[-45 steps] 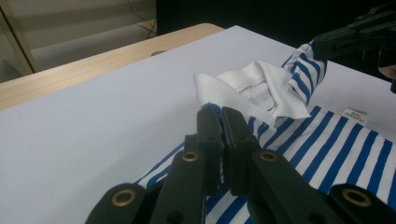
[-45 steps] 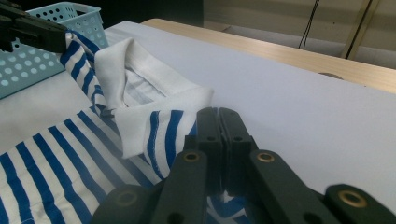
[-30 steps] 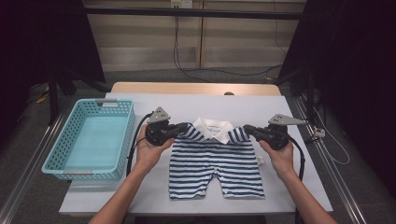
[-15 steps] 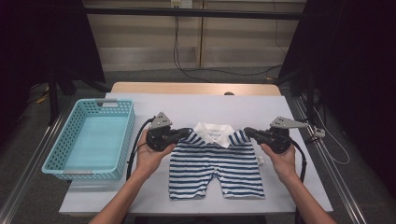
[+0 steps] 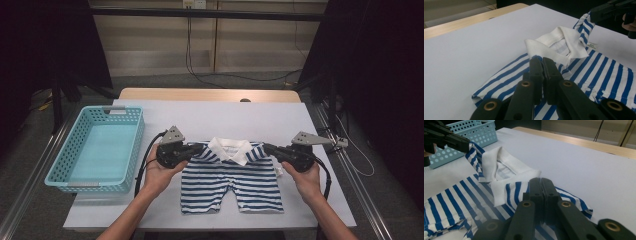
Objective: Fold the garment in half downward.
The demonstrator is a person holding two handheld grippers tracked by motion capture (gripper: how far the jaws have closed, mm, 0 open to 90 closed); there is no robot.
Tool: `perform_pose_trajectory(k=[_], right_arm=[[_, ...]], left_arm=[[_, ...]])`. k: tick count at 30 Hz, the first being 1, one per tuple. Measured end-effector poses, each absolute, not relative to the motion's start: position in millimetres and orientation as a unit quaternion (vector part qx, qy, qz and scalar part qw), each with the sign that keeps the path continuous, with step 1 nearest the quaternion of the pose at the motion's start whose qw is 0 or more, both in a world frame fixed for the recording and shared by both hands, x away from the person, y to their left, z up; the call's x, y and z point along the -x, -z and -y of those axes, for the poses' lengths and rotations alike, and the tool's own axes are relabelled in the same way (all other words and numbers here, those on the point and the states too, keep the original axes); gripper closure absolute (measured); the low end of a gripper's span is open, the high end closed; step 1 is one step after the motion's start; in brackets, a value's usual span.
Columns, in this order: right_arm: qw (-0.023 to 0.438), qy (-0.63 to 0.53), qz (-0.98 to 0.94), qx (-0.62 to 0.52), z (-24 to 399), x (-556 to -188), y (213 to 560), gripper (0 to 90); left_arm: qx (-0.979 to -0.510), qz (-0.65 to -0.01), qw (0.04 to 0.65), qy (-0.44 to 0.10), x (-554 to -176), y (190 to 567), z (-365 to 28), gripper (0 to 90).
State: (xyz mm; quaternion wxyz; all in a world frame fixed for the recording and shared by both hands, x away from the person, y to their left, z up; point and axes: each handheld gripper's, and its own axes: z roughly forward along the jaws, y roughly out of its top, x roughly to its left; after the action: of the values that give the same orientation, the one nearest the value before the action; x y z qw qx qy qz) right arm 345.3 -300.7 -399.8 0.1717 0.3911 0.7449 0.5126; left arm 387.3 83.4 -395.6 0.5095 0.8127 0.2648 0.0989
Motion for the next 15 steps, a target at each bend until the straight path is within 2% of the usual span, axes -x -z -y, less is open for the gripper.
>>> perform_pose_trajectory(k=[15], right_arm=[[0.168, -0.512, -0.753, -0.378, 301, -327, 399, 88.9]], left_arm=[[-0.822, -0.261, 0.500, -0.080, -370, 402, -85, 87.1]])
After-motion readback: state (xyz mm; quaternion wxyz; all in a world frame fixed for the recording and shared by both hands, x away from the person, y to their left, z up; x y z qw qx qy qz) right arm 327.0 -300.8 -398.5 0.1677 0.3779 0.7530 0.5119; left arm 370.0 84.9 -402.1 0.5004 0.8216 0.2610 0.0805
